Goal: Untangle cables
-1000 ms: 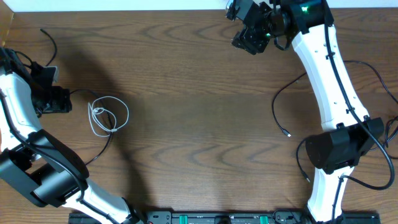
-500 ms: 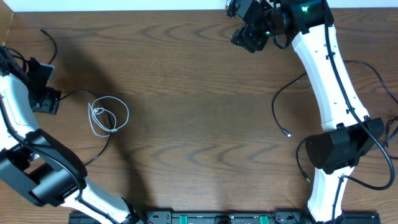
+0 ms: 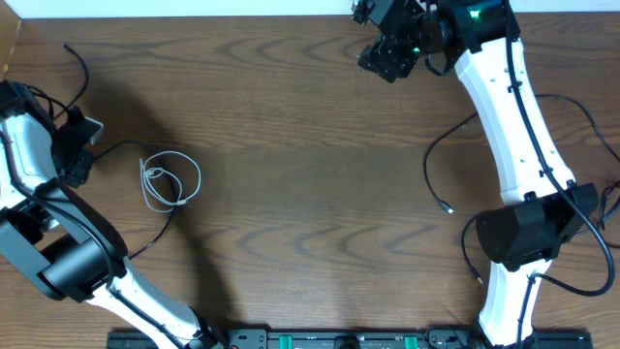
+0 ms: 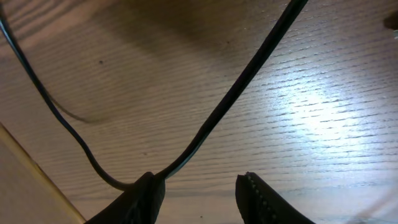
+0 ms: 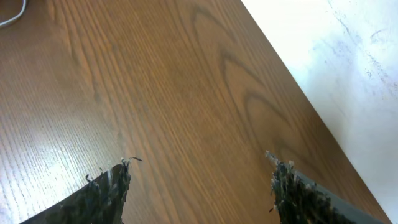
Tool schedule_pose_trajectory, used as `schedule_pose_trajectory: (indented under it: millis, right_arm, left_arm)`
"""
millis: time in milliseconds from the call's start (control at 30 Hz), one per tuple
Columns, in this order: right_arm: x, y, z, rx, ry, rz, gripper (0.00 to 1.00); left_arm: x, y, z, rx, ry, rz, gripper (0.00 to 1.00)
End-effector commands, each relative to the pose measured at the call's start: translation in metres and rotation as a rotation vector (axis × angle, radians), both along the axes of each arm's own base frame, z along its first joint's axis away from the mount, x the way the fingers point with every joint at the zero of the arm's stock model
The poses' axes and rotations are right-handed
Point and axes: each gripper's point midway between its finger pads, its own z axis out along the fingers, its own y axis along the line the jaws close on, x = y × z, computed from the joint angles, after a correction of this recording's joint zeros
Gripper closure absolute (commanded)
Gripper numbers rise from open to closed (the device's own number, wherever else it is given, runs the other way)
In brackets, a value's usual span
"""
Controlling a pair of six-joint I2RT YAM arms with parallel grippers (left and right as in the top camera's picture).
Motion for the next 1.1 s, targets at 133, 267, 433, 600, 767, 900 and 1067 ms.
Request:
schedule_pose_trajectory:
  millis: [133, 267, 433, 600, 767, 900, 1067]
  right_arm:
    - [-0.007, 0.008, 0.027, 0.035, -0.051, 0.009, 0.28]
    - [-0.006, 0.009, 0.028, 0.036, -0.055, 0.01, 0.28]
    - [-0.003, 0.013, 0.033, 0.049, -0.078, 0.01, 0.27]
    - [-0.001, 0.015, 0.035, 0.063, -0.083, 0.003, 0.26]
    - [0.0, 0.015, 0.036, 0.065, -0.089, 0.003, 0.25]
    - [0.001, 0.015, 0.036, 0.066, -0.091, 0.003, 0.24]
    - [0.001, 0.015, 0.036, 0.066, -0.092, 0.003, 0.24]
  left_arm:
    - [0.006, 0.013, 0.009, 0.058, -0.021, -0.021, 0.36]
    - [0.007, 0.016, 0.01, 0.08, -0.007, -0.074, 0.33]
    - [0.007, 0.016, 0.01, 0.083, 0.015, -0.151, 0.33]
    - [0.007, 0.016, 0.01, 0.084, 0.024, -0.184, 0.33]
    - [0.007, 0.015, 0.006, 0.073, 0.031, -0.203, 0.34]
    - [0.002, 0.011, -0.01, 0.043, 0.066, -0.205, 0.48]
    - [0.001, 0.01, -0.019, 0.031, 0.078, -0.205, 0.58]
